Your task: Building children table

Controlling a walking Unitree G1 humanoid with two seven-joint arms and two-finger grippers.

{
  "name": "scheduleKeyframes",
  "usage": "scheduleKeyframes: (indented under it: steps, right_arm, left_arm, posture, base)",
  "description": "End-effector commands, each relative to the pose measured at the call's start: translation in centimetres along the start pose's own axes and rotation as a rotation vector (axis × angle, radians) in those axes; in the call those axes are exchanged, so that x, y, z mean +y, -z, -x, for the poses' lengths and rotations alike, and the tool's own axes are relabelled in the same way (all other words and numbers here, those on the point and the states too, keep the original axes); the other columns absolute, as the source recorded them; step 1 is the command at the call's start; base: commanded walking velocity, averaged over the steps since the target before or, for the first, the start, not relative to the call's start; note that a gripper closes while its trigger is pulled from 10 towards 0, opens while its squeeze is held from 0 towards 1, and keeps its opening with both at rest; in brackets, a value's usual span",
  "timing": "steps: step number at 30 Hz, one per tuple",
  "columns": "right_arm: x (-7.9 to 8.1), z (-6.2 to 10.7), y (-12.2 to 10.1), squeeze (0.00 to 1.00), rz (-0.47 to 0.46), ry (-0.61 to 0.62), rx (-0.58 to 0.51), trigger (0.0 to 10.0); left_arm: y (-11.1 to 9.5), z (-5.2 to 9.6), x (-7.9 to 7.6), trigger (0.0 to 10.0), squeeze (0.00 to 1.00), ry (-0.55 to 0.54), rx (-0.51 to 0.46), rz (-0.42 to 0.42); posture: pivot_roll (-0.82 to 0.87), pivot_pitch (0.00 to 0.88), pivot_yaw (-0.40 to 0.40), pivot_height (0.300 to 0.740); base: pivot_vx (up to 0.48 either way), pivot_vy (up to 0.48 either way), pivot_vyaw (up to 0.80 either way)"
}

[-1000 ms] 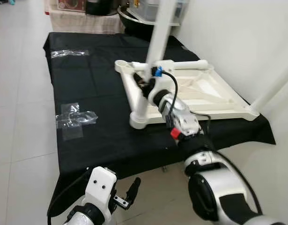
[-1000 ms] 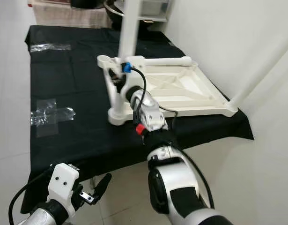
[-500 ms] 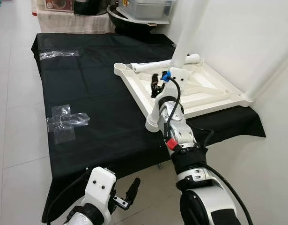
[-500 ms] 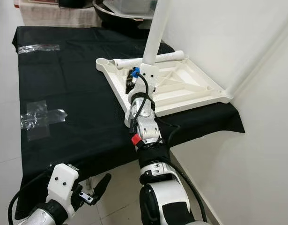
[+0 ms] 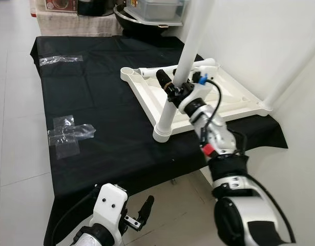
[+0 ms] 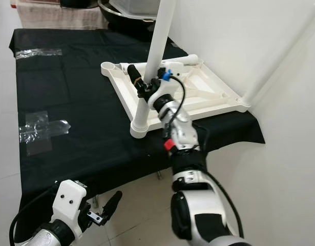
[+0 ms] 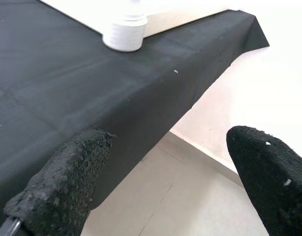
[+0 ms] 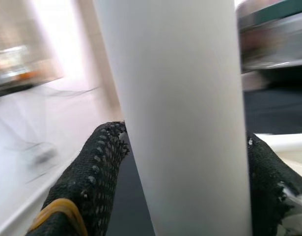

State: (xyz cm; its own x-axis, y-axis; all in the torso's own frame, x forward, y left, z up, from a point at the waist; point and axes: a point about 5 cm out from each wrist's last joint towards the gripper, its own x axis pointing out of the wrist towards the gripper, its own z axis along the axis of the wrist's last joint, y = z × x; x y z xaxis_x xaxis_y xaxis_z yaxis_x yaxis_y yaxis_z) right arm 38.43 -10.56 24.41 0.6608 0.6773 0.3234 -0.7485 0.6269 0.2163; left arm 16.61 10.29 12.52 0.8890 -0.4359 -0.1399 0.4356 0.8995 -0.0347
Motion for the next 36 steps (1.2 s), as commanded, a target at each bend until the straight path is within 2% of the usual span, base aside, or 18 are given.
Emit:
scheduleKeyframes:
  steps: [1,3,5,6,8,12,13,14,15,18,19,21,22,24,29,31,32,36]
  right_arm:
    - [2.2,-0.5,1.1,0.0,-0.057,-0.271,0.065,10.0]
    - [2.3,-0.4,1.2,0.0,-0.055,-0.306,0.076,10.0]
    - [3.8,0.4,2.3,0.0,-0.05,-0.557,0.169,10.0]
    - [3.8,0.4,2.3,0.0,-0.05,-0.557,0.169,10.0]
    - [4.7,0.3,3.0,0.0,-0.056,-0.672,0.218,10.0]
    - [5.5,-0.8,3.5,0.0,-0.034,-0.695,0.238,10.0]
    - [5.6,-1.2,3.5,0.0,-0.028,-0.683,0.236,8.1]
    - [5.6,-1.2,3.5,0.0,-0.028,-0.683,0.236,8.1]
    - [5.6,-1.7,3.3,0.0,-0.006,-0.638,0.212,0.0]
    - [5.5,-2.0,3.1,0.0,0.004,-0.614,0.195,0.0]
    - [5.1,-2.6,2.8,0.0,0.019,-0.52,0.163,0.0]
    - [3.5,-3.5,2.1,0.0,0.082,-0.217,0.118,0.0]
    - [3.5,-3.5,2.1,0.0,0.082,-0.217,0.118,0.0]
    - [2.0,-3.7,1.8,0.0,0.121,0.031,0.119,0.0]
    - [-1.5,-1.6,2.0,0.0,0.301,0.625,0.17,0.0]
    - [-1.7,-1.4,1.9,0.0,0.32,0.668,0.162,0.0]
    - [-1.7,-0.9,2.1,0.0,0.294,0.799,0.123,0.0]
    - [-1.2,-0.5,2.5,0.0,0.274,0.937,0.093,0.0]
  left_arm:
    - [0.3,0.0,-0.3,10.0,0.0,0.012,0.012,0.005]
    - [0.4,0.0,-0.4,10.0,0.0,0.012,0.013,0.005]
    - [0.3,0.0,-0.4,10.0,0.0,0.013,0.011,0.003]
    - [0.3,0.0,-0.4,10.0,0.0,0.013,0.011,0.003]
    - [0.2,0.1,-0.4,10.0,0.0,0.013,0.009,-0.001]
    - [0.2,0.2,-0.5,10.0,0.0,0.013,0.009,-0.006]
    - [0.2,0.2,-0.5,10.0,0.0,0.012,0.01,-0.005]
    - [0.2,0.2,-0.5,10.0,0.0,0.012,0.01,-0.005]
    - [0.2,0.2,-0.5,10.0,0.0,0.012,0.01,-0.004]
    - [0.2,0.2,-0.5,10.0,0.0,0.012,0.01,-0.003]
    - [0.2,0.2,-0.4,10.0,0.0,0.011,0.01,-0.002]
    - [0.2,0.2,-0.4,10.0,0.0,0.009,0.011,0.0]
    - [0.2,0.2,-0.4,10.0,0.0,0.009,0.011,0.0]
    - [0.1,0.1,-0.3,10.0,0.0,0.009,0.011,0.001]
    - [0.2,0.0,-0.2,10.0,0.0,0.012,0.01,0.001]
    - [0.2,0.0,-0.2,10.0,0.0,0.013,0.01,0.001]
    - [0.2,0.0,-0.2,10.0,0.0,0.013,0.01,-0.001]
    - [0.2,0.0,-0.1,10.0,0.0,0.011,0.011,-0.003]
  posture:
    - [0.17,0.066,-0.206,0.74]
    - [0.17,0.066,-0.206,0.74]
    - [0.17,0.073,-0.207,0.74]
    - [0.17,0.073,-0.207,0.74]
    - [0.18,0.079,-0.211,0.74]
    - [0.18,0.083,-0.211,0.74]
    - [0.18,0.088,-0.21,0.74]
    - [0.18,0.088,-0.21,0.74]
    - [0.18,0.092,-0.208,0.74]
    - [0.18,0.092,-0.208,0.74]
    - [0.18,0.092,-0.21,0.74]
    - [0.17,0.098,-0.211,0.74]
    - [0.17,0.098,-0.211,0.74]
    - [0.17,0.1,-0.205,0.74]
    - [0.16,0.098,-0.201,0.74]
    - [0.16,0.098,-0.201,0.74]
    - [0.16,0.096,-0.198,0.74]
    - [0.17,0.098,-0.198,0.74]
  base:
    - [0.0,0.0,0.0]
    - [0.0,0.0,0.0]
    - [0.0,0.0,0.0]
    - [0.0,0.0,0.0]
    - [0.0,0.0,0.0]
    - [0.0,0.0,0.0]
    - [0.0,0.0,0.0]
    - [0.0,0.0,0.0]
    - [0.0,0.0,0.0]
    - [0.0,0.0,0.0]
    - [0.0,0.0,0.0]
    - [0.0,0.0,0.0]
    - [0.0,0.0,0.0]
    - [0.0,0.0,0.0]
    - [0.0,0.0,0.0]
    - [0.0,0.0,0.0]
    - [0.0,0.0,0.0]
    - [0.0,0.0,0.0]
